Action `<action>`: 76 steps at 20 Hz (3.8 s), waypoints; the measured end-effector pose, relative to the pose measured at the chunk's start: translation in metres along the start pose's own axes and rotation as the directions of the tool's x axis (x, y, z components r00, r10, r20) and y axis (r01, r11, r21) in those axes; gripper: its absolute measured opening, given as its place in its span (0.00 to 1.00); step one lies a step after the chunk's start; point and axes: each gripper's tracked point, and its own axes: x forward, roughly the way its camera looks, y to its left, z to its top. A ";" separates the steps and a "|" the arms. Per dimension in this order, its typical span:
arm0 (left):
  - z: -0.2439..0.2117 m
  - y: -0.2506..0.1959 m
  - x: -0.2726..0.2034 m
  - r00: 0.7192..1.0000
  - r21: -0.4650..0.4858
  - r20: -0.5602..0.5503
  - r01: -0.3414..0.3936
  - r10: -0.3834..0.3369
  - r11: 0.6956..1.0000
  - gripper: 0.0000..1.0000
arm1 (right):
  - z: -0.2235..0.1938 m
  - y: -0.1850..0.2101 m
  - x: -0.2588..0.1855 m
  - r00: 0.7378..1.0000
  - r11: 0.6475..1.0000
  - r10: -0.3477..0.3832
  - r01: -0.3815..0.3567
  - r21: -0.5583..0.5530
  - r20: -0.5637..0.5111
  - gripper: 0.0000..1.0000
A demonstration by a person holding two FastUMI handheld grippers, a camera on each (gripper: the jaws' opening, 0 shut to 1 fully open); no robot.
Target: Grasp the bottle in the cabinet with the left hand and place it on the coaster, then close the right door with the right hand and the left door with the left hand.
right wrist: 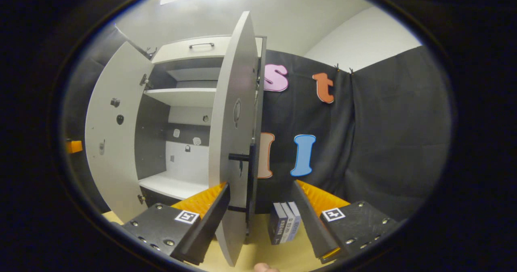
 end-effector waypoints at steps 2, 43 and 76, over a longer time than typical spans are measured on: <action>0.000 0.002 0.002 1.000 0.004 -0.001 -0.006 0.006 1.000 0.95 | 0.000 0.007 0.000 1.000 1.000 0.014 -0.014 0.003 -0.001 0.95; -0.036 0.051 0.033 0.992 0.035 -0.078 -0.101 0.103 0.994 0.95 | -0.002 0.164 0.025 0.955 0.954 0.296 -0.295 -0.046 0.018 0.94; -0.052 0.012 0.052 0.992 0.066 -0.108 0.078 -0.070 0.995 0.93 | -0.021 0.141 0.018 0.975 0.974 0.221 -0.222 -0.040 -0.032 0.96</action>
